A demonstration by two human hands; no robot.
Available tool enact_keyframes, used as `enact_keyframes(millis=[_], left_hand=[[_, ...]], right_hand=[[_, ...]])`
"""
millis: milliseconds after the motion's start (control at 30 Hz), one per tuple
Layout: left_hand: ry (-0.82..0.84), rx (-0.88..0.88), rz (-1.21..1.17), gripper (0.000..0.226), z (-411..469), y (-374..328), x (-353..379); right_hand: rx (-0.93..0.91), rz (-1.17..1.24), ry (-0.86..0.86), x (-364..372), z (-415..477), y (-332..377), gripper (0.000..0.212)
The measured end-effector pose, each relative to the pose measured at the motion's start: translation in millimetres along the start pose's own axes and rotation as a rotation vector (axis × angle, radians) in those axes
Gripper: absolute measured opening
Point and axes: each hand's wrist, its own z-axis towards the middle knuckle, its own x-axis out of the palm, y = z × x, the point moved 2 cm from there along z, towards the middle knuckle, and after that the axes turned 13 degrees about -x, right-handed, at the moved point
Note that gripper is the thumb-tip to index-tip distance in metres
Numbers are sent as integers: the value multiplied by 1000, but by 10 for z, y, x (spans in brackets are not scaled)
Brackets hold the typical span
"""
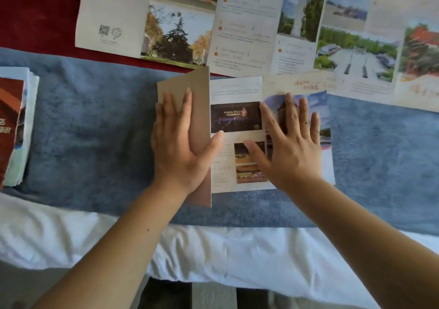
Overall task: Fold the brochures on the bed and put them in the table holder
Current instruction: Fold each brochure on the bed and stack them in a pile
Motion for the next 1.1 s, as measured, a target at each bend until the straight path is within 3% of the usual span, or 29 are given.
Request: enact_keyframes(millis=[400, 667, 900, 1100], left_hand=[[-20, 12, 141, 88, -124, -563, 694], [-206, 19, 513, 93, -90, -486, 1079], [-235, 33, 516, 92, -73, -449, 1100], [-184, 26, 309, 100, -88, -476, 1000]], right_hand=[[-121, 101, -48, 103, -340, -652, 71], [-146, 134, -141, 221, -346, -664, 59], [-115, 90, -95, 232, -327, -633, 62], [-128, 107, -2, 225, -243, -429, 64]])
